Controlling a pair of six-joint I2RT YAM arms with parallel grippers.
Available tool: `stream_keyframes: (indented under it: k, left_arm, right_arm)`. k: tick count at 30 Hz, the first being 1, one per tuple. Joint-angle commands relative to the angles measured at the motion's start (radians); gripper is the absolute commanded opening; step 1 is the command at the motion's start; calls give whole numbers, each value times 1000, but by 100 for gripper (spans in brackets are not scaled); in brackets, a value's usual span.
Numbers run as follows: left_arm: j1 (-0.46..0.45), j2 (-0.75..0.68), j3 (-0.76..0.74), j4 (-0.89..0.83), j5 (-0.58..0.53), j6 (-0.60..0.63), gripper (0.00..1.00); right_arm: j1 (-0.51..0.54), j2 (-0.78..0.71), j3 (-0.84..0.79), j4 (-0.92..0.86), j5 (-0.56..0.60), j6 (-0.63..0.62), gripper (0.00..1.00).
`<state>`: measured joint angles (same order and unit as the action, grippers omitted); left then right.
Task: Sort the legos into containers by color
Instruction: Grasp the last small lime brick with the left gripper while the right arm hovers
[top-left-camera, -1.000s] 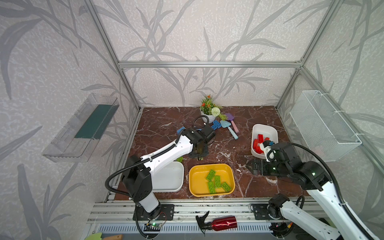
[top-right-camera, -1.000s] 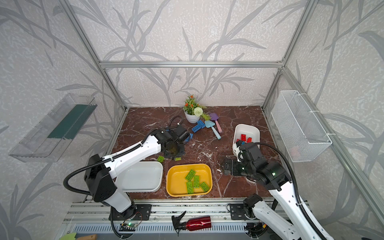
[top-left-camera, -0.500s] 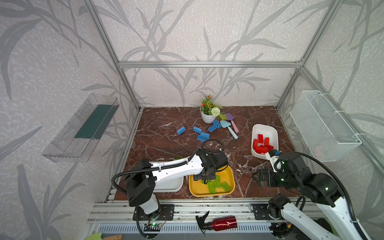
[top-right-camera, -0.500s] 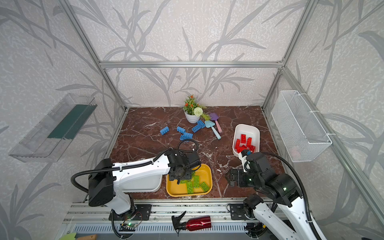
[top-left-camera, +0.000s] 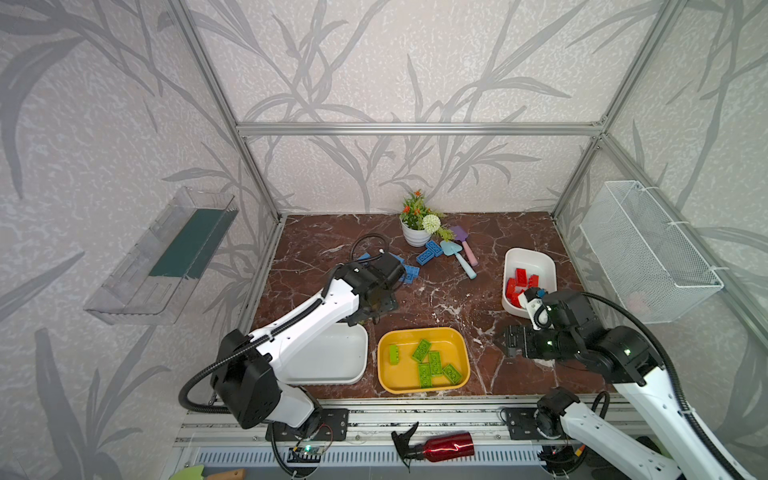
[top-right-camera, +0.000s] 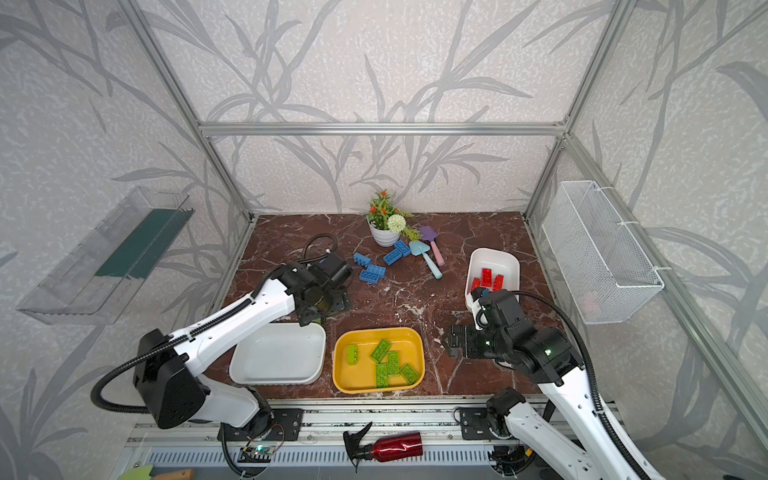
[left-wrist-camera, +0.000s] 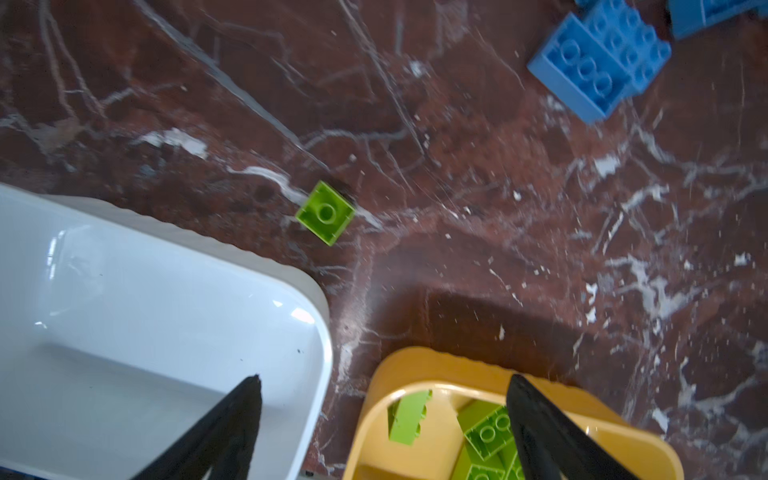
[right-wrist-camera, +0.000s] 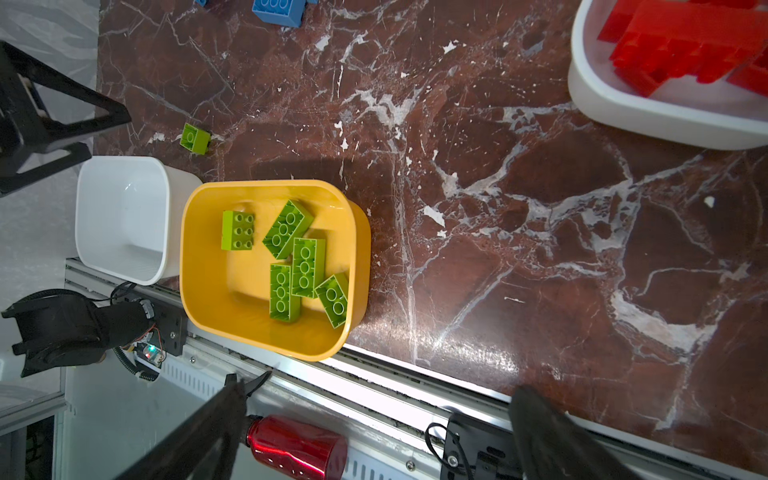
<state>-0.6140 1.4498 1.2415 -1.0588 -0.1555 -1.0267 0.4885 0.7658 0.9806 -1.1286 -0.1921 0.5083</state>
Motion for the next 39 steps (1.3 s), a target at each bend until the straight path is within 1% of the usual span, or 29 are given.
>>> stream_keyframes:
  k: [1, 5, 7, 12, 19, 25, 34, 39]
  left_arm:
    - [100, 32, -29, 33, 38, 76, 91]
    - [184, 122, 7, 21, 90, 151, 91]
    - [227, 184, 36, -17, 129, 191, 91]
    - [269, 266, 35, -7, 178, 217, 90]
    - [275, 376, 77, -2, 227, 233, 89]
    - [275, 429, 85, 0, 250, 249, 87]
    - [276, 482, 99, 41, 259, 249, 86]
    - [275, 508, 117, 57, 280, 249, 81]
  right_arm:
    - [-5, 41, 20, 69, -12, -2, 99]
    - [-5, 106, 31, 106, -20, -18, 99]
    - [-6, 140, 39, 120, -18, -32, 99]
    - [-10, 224, 61, 156, -15, -70, 99]
    - [-76, 306, 86, 208, -70, -100, 99]
    - [-125, 333, 94, 214, -92, -114, 99]
    - [-134, 324, 84, 208, -97, -102, 99]
    - [-136, 308, 76, 202, -92, -91, 99]
